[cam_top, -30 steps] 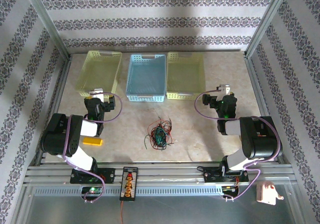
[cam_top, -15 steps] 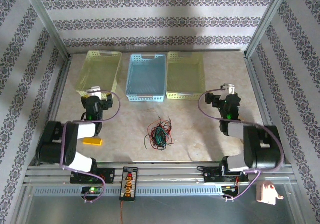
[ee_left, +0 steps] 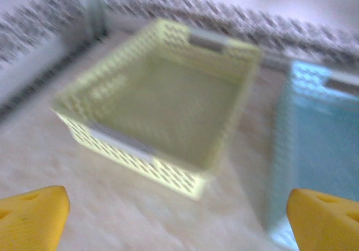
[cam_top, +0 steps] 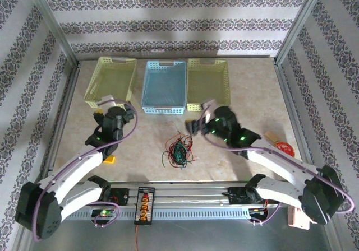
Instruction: Untangle the cables
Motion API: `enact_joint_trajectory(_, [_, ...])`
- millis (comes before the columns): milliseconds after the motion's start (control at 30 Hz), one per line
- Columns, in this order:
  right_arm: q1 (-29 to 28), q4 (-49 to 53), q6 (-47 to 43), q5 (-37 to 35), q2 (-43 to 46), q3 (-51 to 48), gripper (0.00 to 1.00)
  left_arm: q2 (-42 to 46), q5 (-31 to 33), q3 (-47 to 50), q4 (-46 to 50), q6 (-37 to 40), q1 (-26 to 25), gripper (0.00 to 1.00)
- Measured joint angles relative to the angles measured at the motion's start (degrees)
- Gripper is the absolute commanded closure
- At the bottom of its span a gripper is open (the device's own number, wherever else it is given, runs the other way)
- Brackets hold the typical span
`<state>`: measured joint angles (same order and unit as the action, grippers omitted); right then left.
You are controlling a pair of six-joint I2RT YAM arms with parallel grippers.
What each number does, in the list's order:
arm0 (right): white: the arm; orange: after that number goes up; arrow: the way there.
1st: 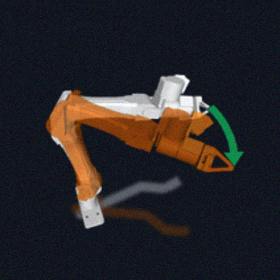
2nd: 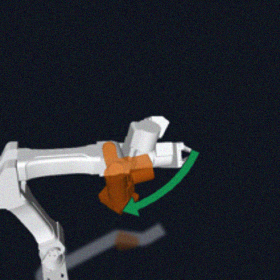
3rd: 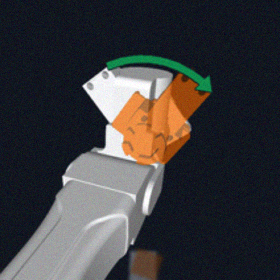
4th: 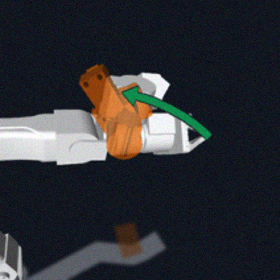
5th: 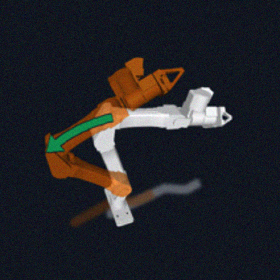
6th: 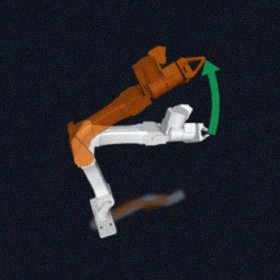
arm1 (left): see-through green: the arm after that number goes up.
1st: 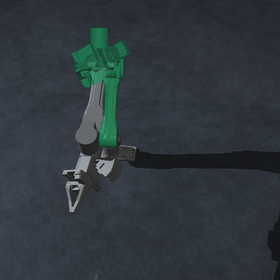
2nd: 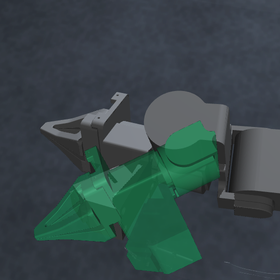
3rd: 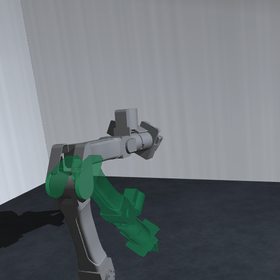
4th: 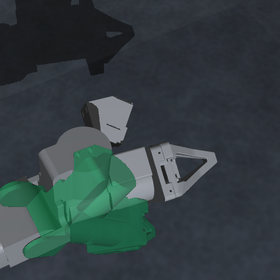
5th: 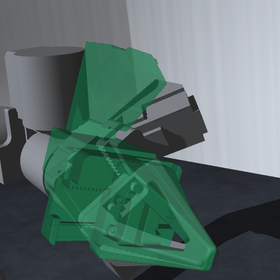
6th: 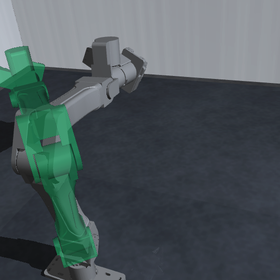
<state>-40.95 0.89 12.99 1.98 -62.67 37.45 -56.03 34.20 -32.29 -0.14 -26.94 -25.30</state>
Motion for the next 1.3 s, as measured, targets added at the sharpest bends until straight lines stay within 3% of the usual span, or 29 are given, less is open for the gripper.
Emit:
enact_joint_trajectory(133, [-5.99, 7.91, -0.96, 0.42, -4.09, 0.09, 0.07, -2.71, 1.95, 2.1, 3.74, -11.5, -11.45, 0.01])
enact_joint_trajectory(233, [-6.58, 11.02, -0.98, 0.17, -7.37, 1.14, 0.08, -9.94, 2.51, 0.85, 6.67, -17.31, -15.47, 0.01])
enact_joint_trajectory(400, [-6.95, 12.55, -1.55, -0.5, -14.34, 5.81, 0.12, -19.98, 2.29, -5.81, 11.34, -24.7, -16.28, 0.01])
enact_joint_trajectory(667, [-6.95, 12.48, -4.46, -1.05, -23.26, 11.78, 0.22, -20.85, 1.97, -7.32, 12.39, -31.43, -16.28, 0.01])
enact_joint_trajectory(767, [-6.93, 12.31, -5.6, -0.61, -25.55, 13.75, 0.35, -19.93, 0.7, -7.02, 12.41, -31.43, -16.28, 0.01])
enact_joint_trajectory(833, [-6.91, 12.2, -6.16, 0.46, -26.86, 15.3, 0.5, -18.03, -0.66, -6.03, 12.48, -31.36, -16.24, 0.01])
enact_joint_trajectory(1000, [-6.4, 11.54, -6.12, 3.34, -28.39, 17.55, 1.0, -10.19, -5.7, -1.36, 12.04, -29.31, -15.45, 0.01])
enact_joint_trajectory(1133, [-4.87, 9.88, -4.66, 4.96, -27.93, 17.18, 1.0, -4.94, -11.63, 1.86, 9.51, -23.89, -15.08, 0.01])
enact_joint_trajectory(1300, [-3.37, 8.04, -2.29, 3.72, -21.2, 13.64, 1.0, -6.16, -23.89, 2.08, 4.57, -16.48, -15.08, 0.01])
